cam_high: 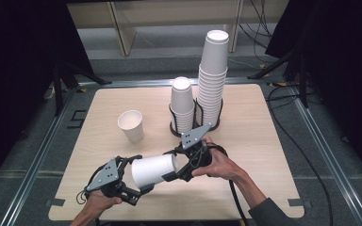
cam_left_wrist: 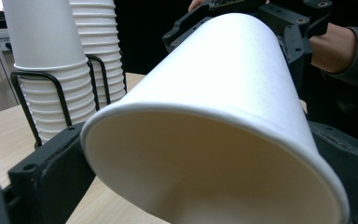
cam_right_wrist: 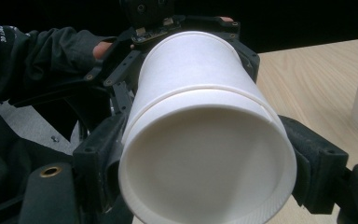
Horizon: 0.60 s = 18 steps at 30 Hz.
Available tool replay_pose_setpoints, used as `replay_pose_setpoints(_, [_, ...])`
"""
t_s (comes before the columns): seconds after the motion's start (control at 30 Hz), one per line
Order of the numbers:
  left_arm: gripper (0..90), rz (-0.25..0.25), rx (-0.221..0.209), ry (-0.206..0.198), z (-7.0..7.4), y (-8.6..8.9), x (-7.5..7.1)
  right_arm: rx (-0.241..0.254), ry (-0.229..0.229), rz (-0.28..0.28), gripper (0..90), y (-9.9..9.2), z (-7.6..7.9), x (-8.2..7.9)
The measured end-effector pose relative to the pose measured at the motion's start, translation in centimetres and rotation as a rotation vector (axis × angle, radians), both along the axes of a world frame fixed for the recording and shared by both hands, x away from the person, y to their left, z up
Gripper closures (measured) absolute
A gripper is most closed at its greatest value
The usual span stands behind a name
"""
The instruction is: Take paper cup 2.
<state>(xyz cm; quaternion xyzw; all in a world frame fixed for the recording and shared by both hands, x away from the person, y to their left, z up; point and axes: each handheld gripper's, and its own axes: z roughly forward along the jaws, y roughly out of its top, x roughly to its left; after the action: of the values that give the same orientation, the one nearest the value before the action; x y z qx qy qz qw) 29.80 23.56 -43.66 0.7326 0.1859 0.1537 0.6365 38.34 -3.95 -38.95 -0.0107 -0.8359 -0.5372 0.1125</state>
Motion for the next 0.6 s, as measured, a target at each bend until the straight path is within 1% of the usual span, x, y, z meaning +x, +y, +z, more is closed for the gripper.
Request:
replay_pose_setpoints(0.03, [1.9,-0.007,0.005,0.000,0.01,0.05,0.06,0.000,0.001,0.001,24.4,-0.02,0.00,-0.01])
replay_pose_setpoints(0.07, [2.6,-0.018,-0.010,-0.003,-0.03,-0.01,0.17,0.001,0.003,0.003,24.5,-0.04,-0.02,0.00])
replay_pose_setpoints(0.1, [3.0,-0.023,-0.015,-0.001,0.00,-0.03,0.21,0.003,0.004,0.002,24.5,-0.05,-0.02,0.01])
replay_pose_setpoints(0.13, [3.5,-0.016,0.016,0.008,0.20,0.16,0.11,0.003,0.010,0.001,24.6,-0.08,-0.03,0.01])
replay_pose_setpoints(0.17, [4.0,-0.021,0.019,0.007,0.26,0.18,0.15,0.007,0.009,0.002,24.6,-0.09,-0.02,0.04])
replay_pose_setpoints(0.23, [5.2,-0.027,0.038,0.007,0.36,0.21,0.16,0.003,0.007,0.002,24.5,-0.13,-0.01,0.05])
replay_pose_setpoints(0.27, [5.9,-0.032,0.049,0.006,0.35,0.18,0.14,-0.007,0.001,-0.002,24.4,-0.17,0.05,0.02])
replay_pose_setpoints(0.3, [6.6,-0.036,0.067,-0.002,0.33,0.12,0.13,-0.017,0.011,-0.007,24.2,-0.21,0.12,-0.07])
replay_pose_setpoints(0.33, [7.4,-0.040,0.059,-0.009,0.23,-0.03,0.15,-0.022,-0.011,-0.011,23.8,-0.22,0.20,-0.05])
replay_pose_setpoints(0.37, [7.9,-0.034,0.086,-0.007,0.31,-0.04,0.03,-0.027,-0.013,-0.016,23.4,-0.22,0.22,-0.08])
replay_pose_setpoints(0.4, [8.5,-0.036,0.101,-0.012,0.31,-0.09,-0.02,-0.034,-0.014,-0.019,22.7,-0.19,0.19,-0.09])
replay_pose_setpoints(0.43, [8.9,-0.035,0.106,-0.018,0.28,-0.17,-0.01,-0.040,-0.015,-0.022,22.3,-0.16,0.12,-0.09])
replay_pose_setpoints(0.47, [9.1,-0.036,0.121,-0.017,0.32,-0.12,-0.05,-0.057,-0.011,-0.026,22.2,-0.17,0.11,-0.18])
replay_pose_setpoints(0.5, [9.3,-0.040,0.125,-0.017,0.31,-0.11,-0.06,-0.061,-0.022,-0.024,22.1,-0.12,0.09,-0.16])
replay_pose_setpoints(0.53, [9.4,-0.041,0.127,-0.016,0.31,-0.10,-0.08,-0.067,-0.015,-0.023,22.2,-0.07,0.07,-0.27])
replay_pose_setpoints(0.57, [9.6,-0.042,0.131,-0.016,0.33,-0.05,-0.11,-0.068,-0.024,-0.022,22.2,-0.04,0.05,-0.27])
replay_pose_setpoints(0.6, [9.9,-0.042,0.130,-0.015,0.34,-0.04,-0.12,-0.071,-0.022,-0.021,22.2,-0.04,0.03,-0.23])
